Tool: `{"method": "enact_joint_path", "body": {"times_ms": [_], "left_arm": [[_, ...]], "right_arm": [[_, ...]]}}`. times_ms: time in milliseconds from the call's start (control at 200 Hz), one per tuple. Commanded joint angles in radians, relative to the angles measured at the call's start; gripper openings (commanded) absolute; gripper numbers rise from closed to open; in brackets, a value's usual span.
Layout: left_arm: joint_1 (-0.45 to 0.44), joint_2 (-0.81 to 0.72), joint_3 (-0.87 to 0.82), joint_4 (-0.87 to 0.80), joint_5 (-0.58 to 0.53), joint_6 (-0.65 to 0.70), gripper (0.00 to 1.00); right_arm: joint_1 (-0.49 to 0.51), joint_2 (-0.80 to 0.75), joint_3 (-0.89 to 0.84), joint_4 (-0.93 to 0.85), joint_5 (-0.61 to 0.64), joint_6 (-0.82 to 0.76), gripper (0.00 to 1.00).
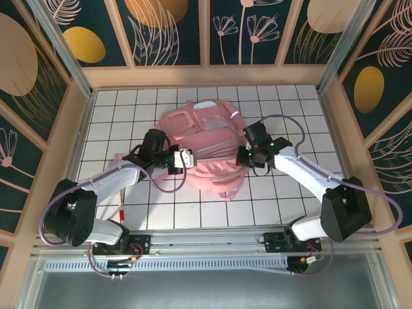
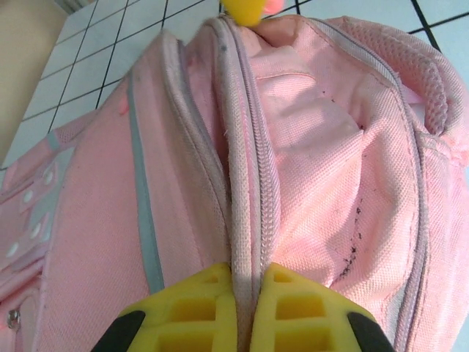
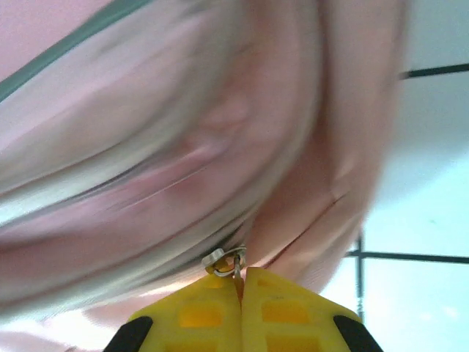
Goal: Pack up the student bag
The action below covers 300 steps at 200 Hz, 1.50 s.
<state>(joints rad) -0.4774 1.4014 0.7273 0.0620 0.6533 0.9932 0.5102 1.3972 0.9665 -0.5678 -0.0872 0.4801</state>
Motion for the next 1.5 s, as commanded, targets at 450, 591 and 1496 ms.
{"method": "enact_joint_path", "body": {"times_ms": [450,591,1496], "left_arm": [[0.21,0.207,0.101,0.364,-0.104,-0.083,0.44],[0.204,0.176,0.2,-0.048,0.165,0.119,0.54],[-0.144,0.213,0.206,0.018,-0.298,-0.023,0.23]], "right_arm": [[0.221,-0.072,-0.005,0.021,-0.018,-0.114,0.0],[0.282,-0.054,0.022,0.062,-0.06,-0.06,0.0],[0.282,-0.03,0.026,0.185,-0.226,-0.112,0.0]]}}
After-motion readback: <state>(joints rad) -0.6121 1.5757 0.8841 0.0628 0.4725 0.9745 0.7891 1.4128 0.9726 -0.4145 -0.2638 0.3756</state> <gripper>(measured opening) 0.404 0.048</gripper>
